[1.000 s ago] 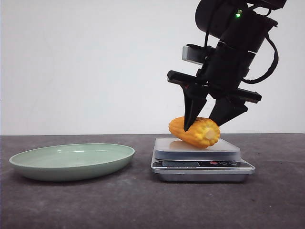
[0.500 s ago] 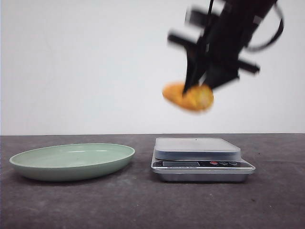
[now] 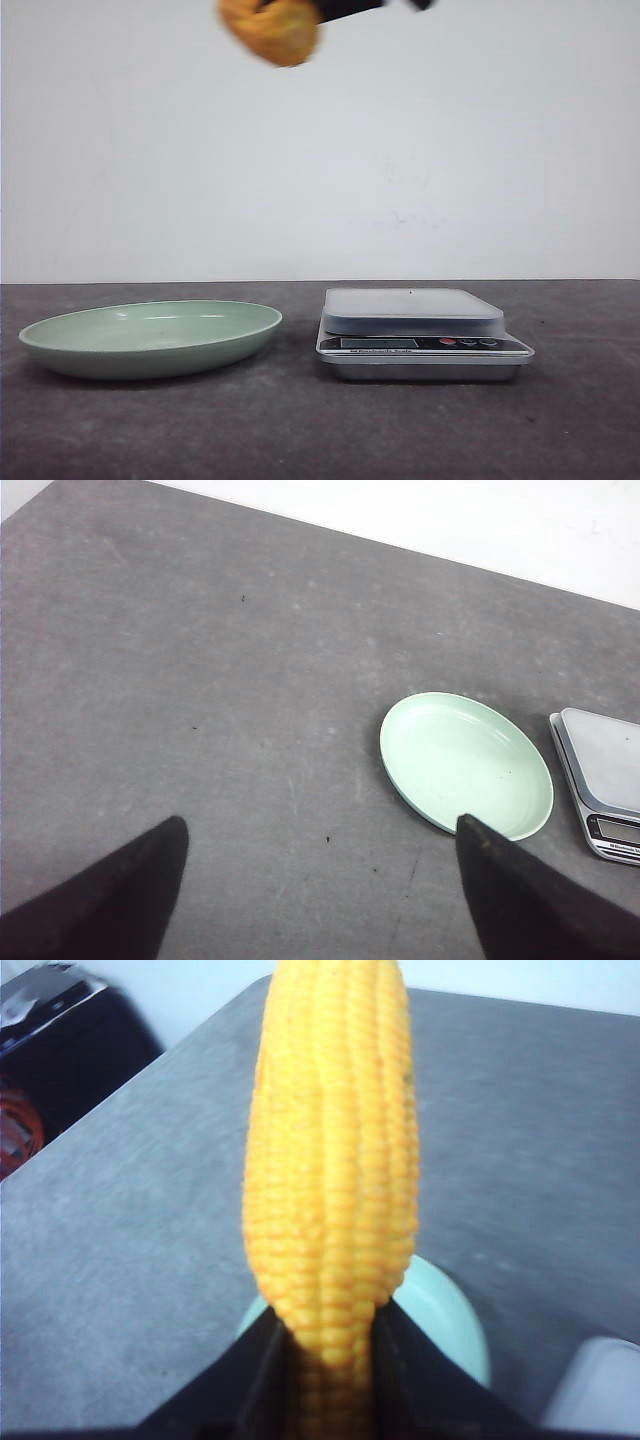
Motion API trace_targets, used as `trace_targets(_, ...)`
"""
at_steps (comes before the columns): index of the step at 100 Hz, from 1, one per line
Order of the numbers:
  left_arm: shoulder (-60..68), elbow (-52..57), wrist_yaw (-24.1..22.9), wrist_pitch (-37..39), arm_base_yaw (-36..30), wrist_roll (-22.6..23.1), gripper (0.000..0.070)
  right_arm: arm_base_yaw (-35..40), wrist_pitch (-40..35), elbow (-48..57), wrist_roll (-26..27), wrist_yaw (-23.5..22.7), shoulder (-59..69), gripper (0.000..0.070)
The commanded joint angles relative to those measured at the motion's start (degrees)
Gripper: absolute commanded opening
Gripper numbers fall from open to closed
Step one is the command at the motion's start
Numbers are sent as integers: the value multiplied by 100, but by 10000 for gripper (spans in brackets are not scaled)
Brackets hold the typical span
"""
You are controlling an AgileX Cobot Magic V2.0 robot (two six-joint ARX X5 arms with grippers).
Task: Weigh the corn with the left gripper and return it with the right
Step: 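Lift the corn with the right gripper and carry it over the plate, then open the right gripper to release the corn and raise it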
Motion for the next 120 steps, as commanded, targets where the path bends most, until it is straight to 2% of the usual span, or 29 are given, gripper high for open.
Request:
trace_targets(1, 31, 66, -35, -105, -15, 50, 505, 157, 72, 284, 157, 127, 476, 0)
trace_targets(22, 31, 66, -35, -103, -15, 33, 505, 328, 361, 780, 625, 328, 1703, 0)
trace_targets(33, 31, 66, -35, -105, -15, 33, 505, 352, 514, 780, 835, 623, 2162, 0)
trace_targets(46, 31, 66, -35, -107, -15, 33, 505, 352, 492, 780, 881, 748, 2590, 0)
trace_targets(99, 31, 66, -33, -151, -15, 35, 505, 660, 219, 778, 1222, 920, 3082, 2)
trace_targets(103, 31, 66, -33, -149, -15, 37, 505, 678, 227, 778, 1220, 922, 3082, 34)
trace_targets(108, 31, 66, -33, -151, -15, 37, 505, 686, 260, 778, 1220, 970, 3082, 128)
trace_targets(113, 31, 66, -33, -149, -15, 35, 505, 684, 271, 778, 1217, 1027, 3082, 283)
trace_targets(117, 31, 66, -33, -149, -15, 37, 505, 682, 275, 778, 1217, 1023, 3082, 452)
trace_targets(120, 31, 66, -33, -149, -15, 35, 505, 671, 275, 778, 1217, 1021, 3082, 530)
